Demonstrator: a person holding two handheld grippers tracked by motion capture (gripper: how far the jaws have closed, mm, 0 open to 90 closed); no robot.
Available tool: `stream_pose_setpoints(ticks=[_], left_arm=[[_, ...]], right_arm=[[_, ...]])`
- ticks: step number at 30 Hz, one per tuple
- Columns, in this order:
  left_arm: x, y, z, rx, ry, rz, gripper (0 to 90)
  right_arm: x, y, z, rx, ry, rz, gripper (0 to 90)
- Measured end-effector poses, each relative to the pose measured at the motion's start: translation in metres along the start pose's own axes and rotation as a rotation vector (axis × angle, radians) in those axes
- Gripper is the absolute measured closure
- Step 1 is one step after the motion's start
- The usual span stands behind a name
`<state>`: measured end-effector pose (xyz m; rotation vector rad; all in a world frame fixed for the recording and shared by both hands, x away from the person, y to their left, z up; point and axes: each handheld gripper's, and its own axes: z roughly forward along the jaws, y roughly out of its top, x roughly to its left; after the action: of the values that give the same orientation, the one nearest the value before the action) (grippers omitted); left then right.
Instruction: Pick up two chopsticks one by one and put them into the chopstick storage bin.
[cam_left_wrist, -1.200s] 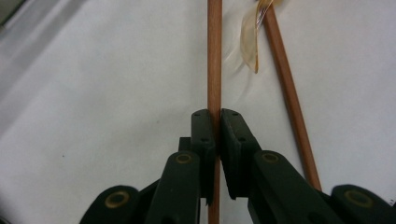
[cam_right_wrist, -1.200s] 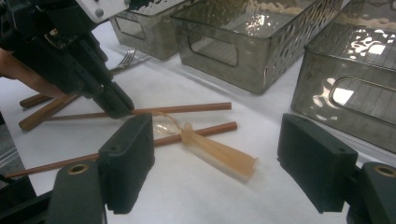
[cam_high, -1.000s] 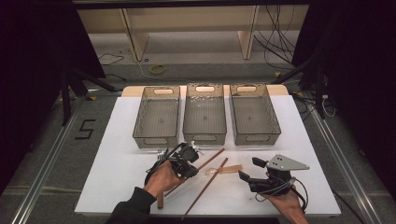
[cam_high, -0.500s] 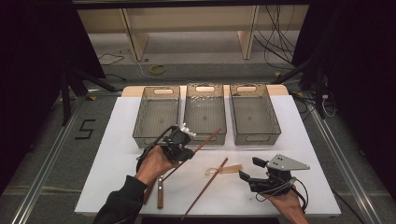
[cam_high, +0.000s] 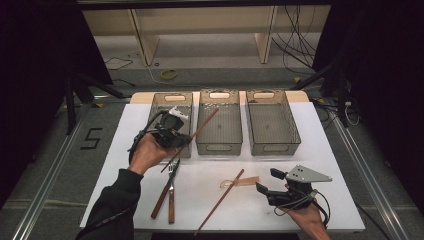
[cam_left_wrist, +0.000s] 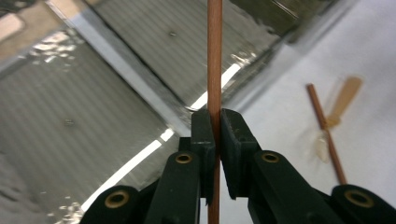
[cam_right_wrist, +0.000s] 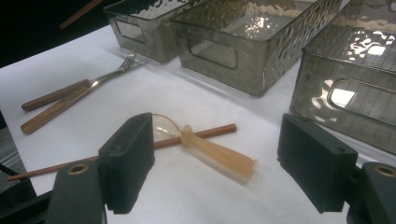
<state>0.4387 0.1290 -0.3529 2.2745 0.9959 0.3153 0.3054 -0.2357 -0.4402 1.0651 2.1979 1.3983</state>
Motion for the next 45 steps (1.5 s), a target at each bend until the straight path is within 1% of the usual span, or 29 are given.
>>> stream_pose_setpoints(ticks=[1,2,3,4,5,6,7,8,9,10,11,12,14,18,19,20,22,28,31,37,39,42,45], left_arm=[[0.000,0.000,0.000,0.000,0.000,0.000,83.7],[0.010,0.003,-0.002,-0.011,0.020,-0.009,83.8],[0.010,0.003,-0.002,-0.011,0.020,-0.009,83.8],[0.020,0.005,-0.003,-0.023,0.043,-0.019,83.7],[0.020,0.005,-0.003,-0.023,0.043,-0.019,83.7],[0.029,0.007,-0.003,-0.031,0.062,-0.028,83.7],[0.029,0.007,-0.003,-0.031,0.062,-0.028,83.7],[0.038,0.009,-0.002,-0.036,0.081,-0.040,83.7],[0.038,0.009,-0.002,-0.036,0.081,-0.040,83.7],[0.046,0.010,-0.001,-0.045,0.095,-0.052,83.8],[0.046,0.010,-0.001,-0.045,0.095,-0.052,83.7],[0.053,0.012,0.000,-0.050,0.107,-0.057,83.7],[0.060,0.013,0.001,-0.059,0.116,-0.067,83.7],[0.072,0.015,0.004,-0.069,0.130,-0.069,83.7],[0.072,0.015,0.004,-0.069,0.130,-0.069,83.7],[0.078,0.017,0.006,-0.079,0.138,-0.074,83.7],[0.084,0.017,0.007,-0.082,0.145,-0.078,83.7],[0.101,0.016,0.016,-0.096,0.158,-0.112,83.6],[0.106,0.015,0.018,-0.105,0.160,-0.127,83.7],[0.108,0.013,0.023,-0.109,0.169,-0.123,83.6],[0.110,0.009,0.029,-0.093,0.176,-0.126,83.6],[0.113,0.003,0.033,-0.092,0.167,-0.148,83.6],[0.115,0.000,0.036,-0.084,0.171,-0.149,83.6]], right_arm=[[0.000,0.000,0.000,0.000,0.000,0.000,28.0],[0.000,0.000,0.000,0.000,0.000,0.000,28.0],[0.000,0.000,0.000,0.000,0.001,0.000,28.0],[0.000,0.000,0.000,0.000,0.001,0.000,28.0],[0.000,0.000,0.000,0.000,0.001,0.000,28.0],[0.000,0.000,0.000,0.000,0.002,0.000,28.0],[0.000,0.000,0.000,0.000,0.002,0.000,28.0],[0.000,0.000,0.000,0.000,0.002,0.000,28.0],[0.000,0.000,0.000,0.000,0.002,0.000,28.0],[0.000,0.000,0.000,0.001,0.003,0.002,28.0],[0.000,0.000,0.000,0.001,0.003,0.001,28.0],[0.000,0.000,0.000,0.001,0.003,0.002,28.0],[0.000,0.000,0.001,0.002,0.004,0.002,28.0],[0.000,0.000,0.001,0.001,0.005,0.002,28.1],[-0.001,0.000,0.001,-0.001,0.005,0.002,28.0],[-0.001,0.000,0.001,-0.002,0.005,0.002,28.0],[-0.001,0.000,0.000,-0.001,0.007,0.002,28.0],[-0.002,-0.001,0.002,0.004,0.009,0.004,28.0],[-0.001,-0.001,0.001,0.003,0.010,0.004,28.0],[-0.002,-0.001,0.002,0.004,0.011,0.007,28.0],[-0.001,-0.001,0.001,0.002,0.013,0.005,28.0],[-0.002,-0.001,0.001,0.002,0.013,0.007,28.0],[-0.002,-0.001,0.002,0.003,0.013,0.007,28.0]])
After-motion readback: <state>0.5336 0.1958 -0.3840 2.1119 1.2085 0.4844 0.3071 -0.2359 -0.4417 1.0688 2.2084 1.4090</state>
